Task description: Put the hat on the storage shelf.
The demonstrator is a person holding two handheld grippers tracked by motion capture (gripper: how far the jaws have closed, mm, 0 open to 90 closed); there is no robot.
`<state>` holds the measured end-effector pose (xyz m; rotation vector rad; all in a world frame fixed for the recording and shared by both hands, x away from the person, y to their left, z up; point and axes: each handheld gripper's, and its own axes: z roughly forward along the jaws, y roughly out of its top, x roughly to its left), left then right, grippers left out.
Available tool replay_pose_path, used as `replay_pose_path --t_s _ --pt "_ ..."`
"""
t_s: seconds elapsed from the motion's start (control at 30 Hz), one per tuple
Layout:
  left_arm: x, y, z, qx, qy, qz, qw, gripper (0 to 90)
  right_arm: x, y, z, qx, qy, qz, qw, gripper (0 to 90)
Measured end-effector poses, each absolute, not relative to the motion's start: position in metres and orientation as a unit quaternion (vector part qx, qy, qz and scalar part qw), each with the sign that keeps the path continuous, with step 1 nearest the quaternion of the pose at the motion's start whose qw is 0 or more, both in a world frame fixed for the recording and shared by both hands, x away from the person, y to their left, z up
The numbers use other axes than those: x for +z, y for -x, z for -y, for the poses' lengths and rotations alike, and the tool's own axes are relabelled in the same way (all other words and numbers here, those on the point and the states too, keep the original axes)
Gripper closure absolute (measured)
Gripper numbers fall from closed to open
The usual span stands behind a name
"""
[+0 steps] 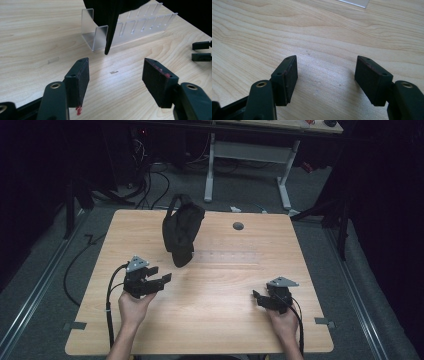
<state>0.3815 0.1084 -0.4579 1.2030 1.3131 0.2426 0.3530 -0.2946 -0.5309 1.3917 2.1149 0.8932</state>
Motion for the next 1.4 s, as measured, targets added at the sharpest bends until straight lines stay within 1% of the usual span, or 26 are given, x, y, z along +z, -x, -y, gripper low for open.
replay_pose_path --t_s 0.57,1.03,1.23,1.4 --pt "-0.482 -0.363 -0.110 0.112 -0.535 -0.583 0.601 37.5 -0.531 -0.353 0.295 0.324 -0.505 -0.767 0.227 35.2" --pt "-0.504 -0.356 -0.110 0.112 -0.534 -0.600 0.586 36.9 -0.531 -0.353 0.295 0.324 -0.505 -0.767 0.227 35.2" --pt "-0.515 -0.353 -0.107 0.122 -0.542 -0.599 0.577 36.2 -0.531 -0.353 0.295 0.324 -0.505 -0.767 0.227 35.2" --pt "-0.526 -0.352 -0.103 0.140 -0.554 -0.594 0.566 35.6 -0.531 -0.353 0.295 0.324 -0.505 -0.767 0.227 35.2"
